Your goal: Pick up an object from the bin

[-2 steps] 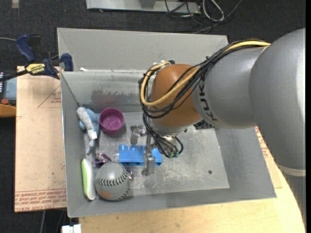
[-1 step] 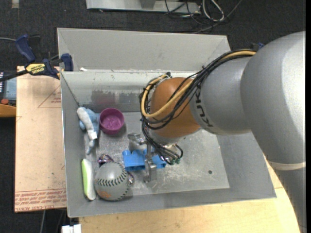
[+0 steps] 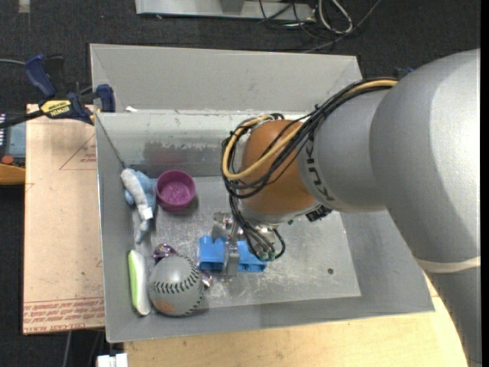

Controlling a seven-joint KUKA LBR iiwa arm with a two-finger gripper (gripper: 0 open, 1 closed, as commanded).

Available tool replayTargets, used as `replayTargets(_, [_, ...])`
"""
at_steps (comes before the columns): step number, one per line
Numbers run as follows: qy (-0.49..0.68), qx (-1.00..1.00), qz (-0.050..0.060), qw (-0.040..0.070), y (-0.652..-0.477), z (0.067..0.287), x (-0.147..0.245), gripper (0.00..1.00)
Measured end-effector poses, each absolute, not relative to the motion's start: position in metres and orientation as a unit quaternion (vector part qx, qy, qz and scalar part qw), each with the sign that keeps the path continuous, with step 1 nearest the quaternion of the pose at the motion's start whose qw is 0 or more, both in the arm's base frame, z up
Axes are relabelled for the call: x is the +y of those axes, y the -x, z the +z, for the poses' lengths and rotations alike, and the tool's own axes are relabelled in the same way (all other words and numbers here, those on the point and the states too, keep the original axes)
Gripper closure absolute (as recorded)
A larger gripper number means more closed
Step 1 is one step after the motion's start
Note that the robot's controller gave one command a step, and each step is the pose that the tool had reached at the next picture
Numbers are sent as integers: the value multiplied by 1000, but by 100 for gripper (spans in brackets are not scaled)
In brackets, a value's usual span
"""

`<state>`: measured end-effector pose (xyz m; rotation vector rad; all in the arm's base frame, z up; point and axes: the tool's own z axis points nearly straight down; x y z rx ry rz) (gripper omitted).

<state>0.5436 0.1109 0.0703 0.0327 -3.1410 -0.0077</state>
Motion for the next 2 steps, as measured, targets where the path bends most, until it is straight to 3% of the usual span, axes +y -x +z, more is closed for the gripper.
replayTargets(2, [-10,-1000,-2,0,-544,70,111,100])
